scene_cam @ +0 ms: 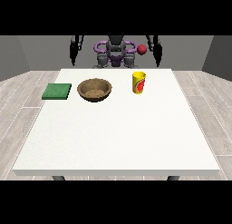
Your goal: Pick the cup and pour the ball into the bowl, then pick the bowl and place it on the pad
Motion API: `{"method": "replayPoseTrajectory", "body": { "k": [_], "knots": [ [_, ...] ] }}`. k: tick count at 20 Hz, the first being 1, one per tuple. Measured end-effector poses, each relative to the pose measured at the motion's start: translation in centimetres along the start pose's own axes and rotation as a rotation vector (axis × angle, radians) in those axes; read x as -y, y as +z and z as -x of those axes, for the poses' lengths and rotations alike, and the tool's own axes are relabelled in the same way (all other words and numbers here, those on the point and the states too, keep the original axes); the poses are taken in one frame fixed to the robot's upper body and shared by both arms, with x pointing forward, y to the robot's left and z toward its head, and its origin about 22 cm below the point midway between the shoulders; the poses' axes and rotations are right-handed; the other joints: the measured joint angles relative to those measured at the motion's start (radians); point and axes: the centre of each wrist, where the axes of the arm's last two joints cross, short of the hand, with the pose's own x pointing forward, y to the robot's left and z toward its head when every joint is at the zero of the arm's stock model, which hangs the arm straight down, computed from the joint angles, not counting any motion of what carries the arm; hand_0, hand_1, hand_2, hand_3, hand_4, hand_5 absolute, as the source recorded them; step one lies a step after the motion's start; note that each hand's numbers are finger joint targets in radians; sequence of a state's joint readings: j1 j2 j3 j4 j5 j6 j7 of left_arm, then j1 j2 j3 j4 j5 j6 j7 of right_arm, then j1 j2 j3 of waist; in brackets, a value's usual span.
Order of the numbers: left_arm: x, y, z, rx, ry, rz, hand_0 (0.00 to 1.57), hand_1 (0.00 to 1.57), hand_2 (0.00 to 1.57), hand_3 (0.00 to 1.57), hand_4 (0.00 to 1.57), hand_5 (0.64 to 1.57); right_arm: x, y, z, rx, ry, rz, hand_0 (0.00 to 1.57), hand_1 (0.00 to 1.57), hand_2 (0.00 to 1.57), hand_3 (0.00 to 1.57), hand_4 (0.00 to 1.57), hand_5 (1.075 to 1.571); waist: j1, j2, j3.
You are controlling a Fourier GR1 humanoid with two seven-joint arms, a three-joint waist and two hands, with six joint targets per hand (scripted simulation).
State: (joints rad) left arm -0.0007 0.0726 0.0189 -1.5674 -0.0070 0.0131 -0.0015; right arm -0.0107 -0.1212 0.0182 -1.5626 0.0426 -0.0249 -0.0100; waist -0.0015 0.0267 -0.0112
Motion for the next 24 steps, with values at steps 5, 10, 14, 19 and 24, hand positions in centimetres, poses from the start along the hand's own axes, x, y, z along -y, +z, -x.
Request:
{"method": "replayPoseTrajectory", "body": {
  "k": [5, 10, 14, 19, 24],
  "knots": [
    [-0.5, -0.1, -1.6, 0.016, -0.010, -0.002, 0.00, 0.00, 0.00, 0.00, 0.66, 1.566, 0.8, -0.1, -1.5, 0.011, 0.013, 0.002, 0.00, 0.00, 0.00, 0.00, 0.87, 1.533, 0.000, -0.156, 0.0057],
    [1.1, 0.8, -2.7, -0.105, 0.120, -0.002, 0.00, 0.00, 0.00, 0.00, 0.63, 1.564, 0.2, 1.3, -2.2, -0.125, -0.139, 0.013, 0.00, 0.00, 0.00, 0.00, 0.86, 1.532, -0.032, -0.346, 0.0096],
    [2.6, 1.4, -5.0, -0.173, 0.166, 0.000, 0.00, 0.00, 0.00, 0.00, 0.60, 1.563, 0.5, 1.9, -4.4, -0.206, -0.194, 0.022, 0.00, 0.00, 0.00, 0.00, 0.82, 1.540, -0.040, -0.408, 0.0108],
    [3.3, 0.5, -8.4, -0.060, 0.167, -0.006, 0.00, 0.00, 0.00, 0.00, 0.60, 1.556, 1.5, 2.1, -8.2, -0.102, -0.218, 0.035, 0.00, 0.00, 0.00, 0.00, 0.76, 1.551, -0.057, -0.295, 0.0110],
    [4.1, -1.4, -9.1, 0.085, 0.137, -0.013, 0.00, 0.00, 0.00, 0.00, 0.58, 1.537, 0.9, 1.3, -8.9, 0.044, -0.220, 0.020, 0.00, 0.00, 0.00, 0.22, 0.73, 1.551, -0.074, -0.119, 0.0112]
  ]
}}
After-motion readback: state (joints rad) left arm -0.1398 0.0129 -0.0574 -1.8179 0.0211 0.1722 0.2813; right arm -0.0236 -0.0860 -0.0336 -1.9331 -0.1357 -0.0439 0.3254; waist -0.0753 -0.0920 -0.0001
